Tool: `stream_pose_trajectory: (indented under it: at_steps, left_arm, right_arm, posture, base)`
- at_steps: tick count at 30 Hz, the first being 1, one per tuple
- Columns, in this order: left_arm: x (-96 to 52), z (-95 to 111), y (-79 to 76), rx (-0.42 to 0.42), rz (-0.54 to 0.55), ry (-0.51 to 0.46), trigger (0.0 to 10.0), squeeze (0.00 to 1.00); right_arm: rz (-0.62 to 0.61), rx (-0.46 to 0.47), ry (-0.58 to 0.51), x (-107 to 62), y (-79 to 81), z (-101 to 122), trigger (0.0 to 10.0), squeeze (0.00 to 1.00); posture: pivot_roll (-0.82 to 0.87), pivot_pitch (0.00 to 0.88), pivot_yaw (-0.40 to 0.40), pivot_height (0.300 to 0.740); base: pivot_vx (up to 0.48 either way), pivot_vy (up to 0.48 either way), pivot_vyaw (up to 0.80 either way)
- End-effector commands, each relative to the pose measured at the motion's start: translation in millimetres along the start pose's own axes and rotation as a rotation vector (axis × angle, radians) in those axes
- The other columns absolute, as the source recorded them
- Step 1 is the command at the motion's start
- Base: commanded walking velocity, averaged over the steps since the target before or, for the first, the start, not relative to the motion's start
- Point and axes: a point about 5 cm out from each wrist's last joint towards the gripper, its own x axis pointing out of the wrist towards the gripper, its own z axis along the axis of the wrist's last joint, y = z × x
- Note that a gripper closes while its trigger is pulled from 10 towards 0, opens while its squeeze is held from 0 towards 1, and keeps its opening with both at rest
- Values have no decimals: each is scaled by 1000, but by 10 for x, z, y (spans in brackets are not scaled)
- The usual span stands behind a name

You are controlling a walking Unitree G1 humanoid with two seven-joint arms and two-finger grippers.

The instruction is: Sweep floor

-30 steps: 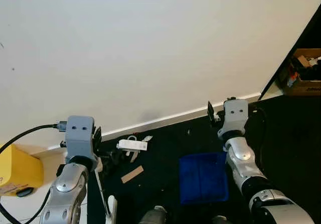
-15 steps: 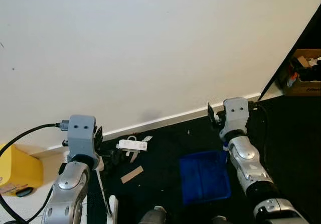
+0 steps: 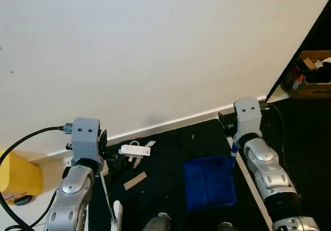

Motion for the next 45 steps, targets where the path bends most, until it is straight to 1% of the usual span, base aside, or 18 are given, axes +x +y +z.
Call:
stream_pose_trajectory:
  at_steps: [1,3,7,12,22,24,26,28,30,31,32,33,35,36,37,40,42,45]
  left_arm:
    - [-11,-54,19,6,11,16,10000,0]
    - [-3,-56,20,6,11,14,10000,0]
    - [3,-53,20,5,12,12,10000,0]
    - [6,-56,16,3,13,9,10000,0]
    - [29,-62,3,-1,9,6,10000,0]
    - [35,-63,2,-1,8,6,10000,0]
    - [37,-64,2,-1,9,6,10000,0]
    - [41,-67,5,-2,11,6,10000,0]
    - [41,-68,4,-2,12,6,10000,0]
    - [40,-69,4,-2,12,5,10000,0]
    - [40,-69,3,-3,12,5,10000,0]
    - [40,-70,3,-3,12,4,10000,0]
    - [43,-70,2,-3,12,4,10000,0]
    - [43,-70,2,-3,12,4,10000,0]
    - [48,-71,0,-4,13,2,10000,0]
    - [50,-72,2,-4,15,1,10000,0]
    - [55,-73,1,-5,17,1,10000,0]
    - [63,-73,0,-6,18,0,10000,0]
  right_arm:
    - [18,8,21,-48,4,0,10000,0]
    - [39,12,35,-89,11,38,10000,0]
    - [50,29,67,-155,30,33,10000,0]
    - [58,49,139,-308,53,0,10000,0]
    - [36,53,219,-422,31,-60,10000,0]
    - [32,50,231,-434,13,-63,9333,0]
    - [29,48,237,-441,4,-61,9176,0]
    - [22,48,249,-459,-26,-58,9255,0]
    - [16,51,255,-463,-37,-67,8118,0]
    - [13,53,262,-471,-39,-71,6471,0]
    - [13,54,264,-473,-39,-74,4510,0]
    - [12,55,267,-476,-38,-74,4510,0]
    - [10,60,277,-481,-36,-92,1216,0]
    - [10,60,277,-481,-36,-92,1216,0]
    - [8,69,290,-489,-38,-126,0,0]
    - [2,85,306,-505,-47,-168,0,0]
    - [-7,117,311,-512,-55,-185,0,0]
    - [-13,115,306,-508,-74,-176,0,0]
  posture:
    - [185,247,71,740]
    - [182,246,69,740]
    - [181,244,67,740]
    - [177,244,61,740]
    - [162,243,60,740]
    - [160,242,58,740]
    - [158,242,56,740]
    - [156,240,56,740]
    - [156,240,56,740]
    - [156,240,56,740]
    - [156,240,56,740]
    - [156,240,56,740]
    - [156,240,55,740]
    - [156,240,55,740]
    - [156,238,53,740]
    - [156,238,53,740]
    - [155,235,52,740]
    - [151,232,52,740]
  base:
    - [0,0,0]
    - [0,0,0]
    - [0,0,0]
    - [0,0,0]
    - [0,0,0]
    - [0,0,0]
    - [0,0,0]
    - [0,0,0]
    - [0,0,0]
    - [0,0,0]
    - [0,0,0]
    - [0,0,0]
    - [0,0,0]
    - [0,0,0]
    - [0,0,0]
    - [0,0,0]
    - [0,0,0]
    - [0,0,0]
